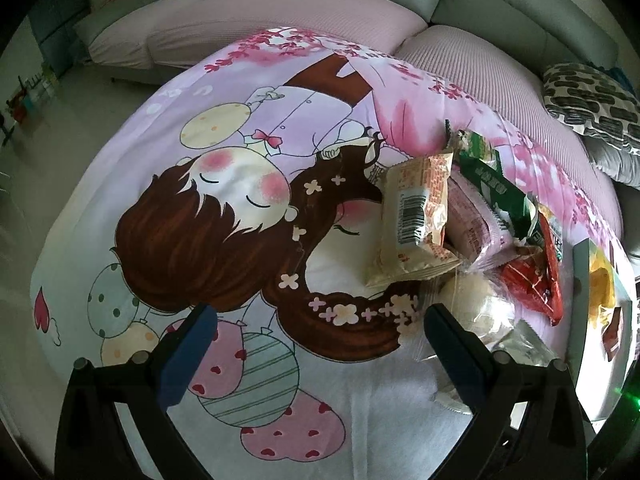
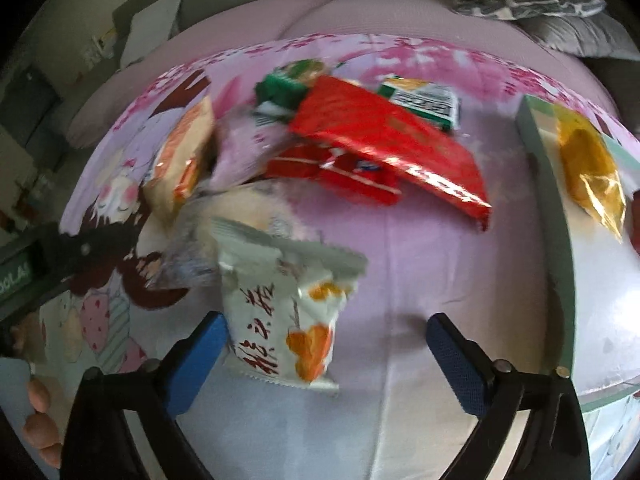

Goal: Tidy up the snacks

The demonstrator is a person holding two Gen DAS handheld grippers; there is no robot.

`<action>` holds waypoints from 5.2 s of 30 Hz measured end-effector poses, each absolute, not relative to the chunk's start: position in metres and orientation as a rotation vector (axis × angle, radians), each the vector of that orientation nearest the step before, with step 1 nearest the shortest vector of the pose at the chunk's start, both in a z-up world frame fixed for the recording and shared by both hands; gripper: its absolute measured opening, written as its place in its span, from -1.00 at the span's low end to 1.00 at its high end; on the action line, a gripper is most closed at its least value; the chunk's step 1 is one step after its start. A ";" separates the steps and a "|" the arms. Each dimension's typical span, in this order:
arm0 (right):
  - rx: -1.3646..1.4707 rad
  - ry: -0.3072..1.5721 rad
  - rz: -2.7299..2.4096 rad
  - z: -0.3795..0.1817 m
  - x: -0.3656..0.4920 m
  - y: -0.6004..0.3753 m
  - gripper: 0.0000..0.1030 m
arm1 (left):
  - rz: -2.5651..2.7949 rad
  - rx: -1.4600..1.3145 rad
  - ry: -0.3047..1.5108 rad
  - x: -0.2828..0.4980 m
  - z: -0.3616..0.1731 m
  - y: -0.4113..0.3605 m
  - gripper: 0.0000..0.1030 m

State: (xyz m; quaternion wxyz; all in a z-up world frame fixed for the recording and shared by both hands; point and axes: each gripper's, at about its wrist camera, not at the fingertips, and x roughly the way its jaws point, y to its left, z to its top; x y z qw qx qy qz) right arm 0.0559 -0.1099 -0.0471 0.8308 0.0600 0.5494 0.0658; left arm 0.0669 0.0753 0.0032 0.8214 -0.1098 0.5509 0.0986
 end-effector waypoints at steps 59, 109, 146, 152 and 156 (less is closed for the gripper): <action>0.201 1.163 0.007 -0.034 0.066 -0.182 0.02 | -0.040 -0.437 1.319 0.122 -0.045 -0.014 0.39; 0.288 1.159 0.051 -0.036 0.067 -0.181 0.52 | -0.062 -0.523 1.302 0.087 -0.022 0.016 0.24; 0.102 1.109 -0.008 -0.033 0.055 -0.166 0.06 | -0.070 -0.596 1.301 0.082 -0.020 0.030 0.25; 0.138 1.053 0.008 -0.013 0.053 -0.170 0.06 | -0.079 -0.601 1.245 0.078 -0.003 0.035 0.24; 0.158 1.014 0.019 0.003 0.049 -0.172 0.06 | -0.081 -0.599 1.188 0.071 0.015 0.039 0.24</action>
